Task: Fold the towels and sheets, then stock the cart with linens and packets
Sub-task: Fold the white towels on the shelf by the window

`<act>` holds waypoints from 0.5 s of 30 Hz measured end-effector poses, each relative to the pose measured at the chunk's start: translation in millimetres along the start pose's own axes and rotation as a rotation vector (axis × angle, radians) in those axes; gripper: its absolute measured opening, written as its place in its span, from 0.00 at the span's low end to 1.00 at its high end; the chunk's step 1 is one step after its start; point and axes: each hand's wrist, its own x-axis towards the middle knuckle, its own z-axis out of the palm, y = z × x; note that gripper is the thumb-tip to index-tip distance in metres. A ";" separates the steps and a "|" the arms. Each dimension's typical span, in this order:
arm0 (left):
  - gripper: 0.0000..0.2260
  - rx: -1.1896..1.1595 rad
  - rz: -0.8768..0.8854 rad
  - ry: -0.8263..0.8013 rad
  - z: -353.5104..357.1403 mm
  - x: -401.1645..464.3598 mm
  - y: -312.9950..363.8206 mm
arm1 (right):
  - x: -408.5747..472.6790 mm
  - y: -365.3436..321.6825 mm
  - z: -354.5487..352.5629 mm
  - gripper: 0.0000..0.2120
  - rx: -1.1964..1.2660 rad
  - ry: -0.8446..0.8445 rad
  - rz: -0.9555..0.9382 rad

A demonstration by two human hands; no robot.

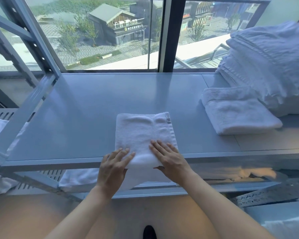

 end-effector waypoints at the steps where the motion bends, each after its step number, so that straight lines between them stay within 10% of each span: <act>1: 0.21 -0.007 0.008 0.021 -4.0 -2.6 -0.9 | -3.4 -7.9 -0.7 0.39 0.023 0.018 0.012; 15: 0.20 -0.034 -0.173 0.149 -135.3 -173.6 -74.3 | -9.8 -207.4 -18.0 0.32 0.118 0.234 -0.151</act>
